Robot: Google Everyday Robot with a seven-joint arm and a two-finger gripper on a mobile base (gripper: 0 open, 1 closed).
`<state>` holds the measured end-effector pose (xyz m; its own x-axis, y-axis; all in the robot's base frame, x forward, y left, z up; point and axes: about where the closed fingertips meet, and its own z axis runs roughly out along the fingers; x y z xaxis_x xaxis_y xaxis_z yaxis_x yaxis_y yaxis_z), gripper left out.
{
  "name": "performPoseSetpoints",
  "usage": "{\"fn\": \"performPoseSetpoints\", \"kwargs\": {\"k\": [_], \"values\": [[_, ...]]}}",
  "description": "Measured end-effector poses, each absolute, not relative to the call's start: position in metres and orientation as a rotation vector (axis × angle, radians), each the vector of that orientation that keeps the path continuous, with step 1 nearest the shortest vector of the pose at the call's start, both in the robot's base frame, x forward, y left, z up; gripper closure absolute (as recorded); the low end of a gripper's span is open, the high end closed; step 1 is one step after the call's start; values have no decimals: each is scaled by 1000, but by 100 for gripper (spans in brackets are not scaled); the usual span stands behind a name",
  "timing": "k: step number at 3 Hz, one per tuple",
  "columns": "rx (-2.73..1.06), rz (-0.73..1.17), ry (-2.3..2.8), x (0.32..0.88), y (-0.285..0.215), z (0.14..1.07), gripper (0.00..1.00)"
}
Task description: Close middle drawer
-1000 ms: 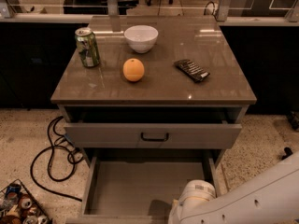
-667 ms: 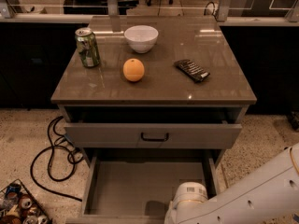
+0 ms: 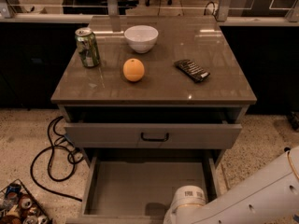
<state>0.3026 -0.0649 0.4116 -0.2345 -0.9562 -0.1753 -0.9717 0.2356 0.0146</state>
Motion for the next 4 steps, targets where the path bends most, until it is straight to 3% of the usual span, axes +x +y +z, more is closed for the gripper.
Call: {"fn": "performPoseSetpoints", "kwargs": {"k": [3,4], "values": [[-1860,184,2365,301,-65,411,99],[-1855,172,2362,305,-65,412,100]]}}
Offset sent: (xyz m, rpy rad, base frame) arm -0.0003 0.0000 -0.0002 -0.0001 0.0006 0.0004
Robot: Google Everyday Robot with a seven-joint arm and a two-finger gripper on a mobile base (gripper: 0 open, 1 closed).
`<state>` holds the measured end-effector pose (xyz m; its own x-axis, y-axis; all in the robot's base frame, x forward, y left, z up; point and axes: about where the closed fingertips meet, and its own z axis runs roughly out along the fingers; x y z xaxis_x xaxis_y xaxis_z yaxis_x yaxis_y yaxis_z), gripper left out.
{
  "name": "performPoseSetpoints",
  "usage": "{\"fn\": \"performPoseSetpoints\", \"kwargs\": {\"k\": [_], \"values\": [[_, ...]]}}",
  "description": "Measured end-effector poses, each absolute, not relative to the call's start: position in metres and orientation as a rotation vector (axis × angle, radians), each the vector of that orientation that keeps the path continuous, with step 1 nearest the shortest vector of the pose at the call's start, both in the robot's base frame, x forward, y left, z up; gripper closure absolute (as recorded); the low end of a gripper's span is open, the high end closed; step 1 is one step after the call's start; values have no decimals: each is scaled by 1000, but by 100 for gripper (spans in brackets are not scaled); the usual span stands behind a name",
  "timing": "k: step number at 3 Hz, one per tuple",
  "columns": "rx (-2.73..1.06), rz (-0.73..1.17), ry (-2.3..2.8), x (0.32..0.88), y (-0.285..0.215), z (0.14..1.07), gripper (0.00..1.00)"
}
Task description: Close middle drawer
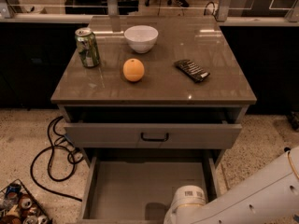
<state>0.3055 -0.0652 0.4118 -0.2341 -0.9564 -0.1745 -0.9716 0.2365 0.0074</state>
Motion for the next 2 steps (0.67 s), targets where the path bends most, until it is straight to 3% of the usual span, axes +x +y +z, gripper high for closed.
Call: {"fn": "performPoseSetpoints", "kwargs": {"k": [2], "values": [[-1743,35,2330,365,-68,418,100]]}}
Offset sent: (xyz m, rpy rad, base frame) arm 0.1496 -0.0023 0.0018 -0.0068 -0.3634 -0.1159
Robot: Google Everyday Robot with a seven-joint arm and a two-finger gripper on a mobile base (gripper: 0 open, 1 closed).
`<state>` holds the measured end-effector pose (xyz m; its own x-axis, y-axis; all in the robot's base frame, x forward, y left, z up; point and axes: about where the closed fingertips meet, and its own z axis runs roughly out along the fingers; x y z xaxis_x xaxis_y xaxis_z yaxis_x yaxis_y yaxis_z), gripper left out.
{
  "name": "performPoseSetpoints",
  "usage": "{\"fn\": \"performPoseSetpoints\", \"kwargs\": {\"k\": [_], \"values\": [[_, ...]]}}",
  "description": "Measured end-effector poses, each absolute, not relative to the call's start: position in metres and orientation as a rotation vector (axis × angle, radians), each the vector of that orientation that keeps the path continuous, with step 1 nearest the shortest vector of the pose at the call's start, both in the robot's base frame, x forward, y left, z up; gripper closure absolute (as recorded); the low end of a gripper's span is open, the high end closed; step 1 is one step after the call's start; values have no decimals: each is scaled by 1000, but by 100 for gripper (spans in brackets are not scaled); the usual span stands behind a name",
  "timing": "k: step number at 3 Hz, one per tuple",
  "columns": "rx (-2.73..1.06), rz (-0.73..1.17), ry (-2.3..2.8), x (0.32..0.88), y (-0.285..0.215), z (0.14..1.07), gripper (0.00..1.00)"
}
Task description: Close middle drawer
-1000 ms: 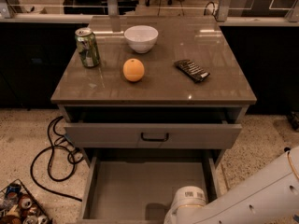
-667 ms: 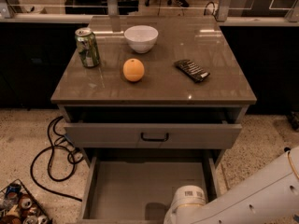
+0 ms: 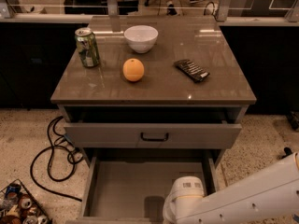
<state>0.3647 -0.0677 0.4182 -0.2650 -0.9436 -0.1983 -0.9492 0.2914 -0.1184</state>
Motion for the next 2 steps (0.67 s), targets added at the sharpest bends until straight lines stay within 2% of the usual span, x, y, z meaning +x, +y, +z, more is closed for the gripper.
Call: {"fn": "performPoseSetpoints", "kwargs": {"k": [2], "values": [[-1714,22,2334,373,-68,418,100]]}}
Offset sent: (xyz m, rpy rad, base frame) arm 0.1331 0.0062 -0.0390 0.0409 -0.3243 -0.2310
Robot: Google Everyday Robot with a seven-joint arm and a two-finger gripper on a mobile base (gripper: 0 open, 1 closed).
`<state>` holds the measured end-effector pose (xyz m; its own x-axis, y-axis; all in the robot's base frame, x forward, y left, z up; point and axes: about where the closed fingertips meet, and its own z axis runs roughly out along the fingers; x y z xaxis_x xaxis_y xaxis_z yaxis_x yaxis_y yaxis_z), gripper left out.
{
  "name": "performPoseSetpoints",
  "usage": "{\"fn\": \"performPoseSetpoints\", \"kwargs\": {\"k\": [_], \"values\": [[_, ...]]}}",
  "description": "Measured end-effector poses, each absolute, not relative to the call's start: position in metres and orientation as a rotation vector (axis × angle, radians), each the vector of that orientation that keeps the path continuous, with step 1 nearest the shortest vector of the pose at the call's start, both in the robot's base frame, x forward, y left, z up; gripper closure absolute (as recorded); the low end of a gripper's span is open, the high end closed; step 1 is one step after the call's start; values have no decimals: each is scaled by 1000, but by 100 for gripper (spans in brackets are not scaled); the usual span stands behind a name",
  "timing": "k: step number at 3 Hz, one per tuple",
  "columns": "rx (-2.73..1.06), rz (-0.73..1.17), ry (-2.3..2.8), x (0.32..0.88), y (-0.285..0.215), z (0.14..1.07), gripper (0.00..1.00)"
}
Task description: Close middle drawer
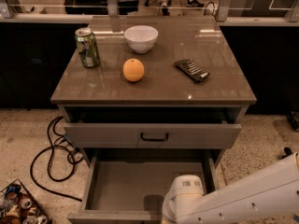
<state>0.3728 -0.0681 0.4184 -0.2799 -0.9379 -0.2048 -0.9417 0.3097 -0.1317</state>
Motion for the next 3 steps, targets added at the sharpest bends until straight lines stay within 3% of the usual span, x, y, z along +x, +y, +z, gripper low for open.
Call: {"fn": "performPoseSetpoints", "kwargs": {"k": [3], "values": [[-1701,11,2335,378,-68,419,100]]}}
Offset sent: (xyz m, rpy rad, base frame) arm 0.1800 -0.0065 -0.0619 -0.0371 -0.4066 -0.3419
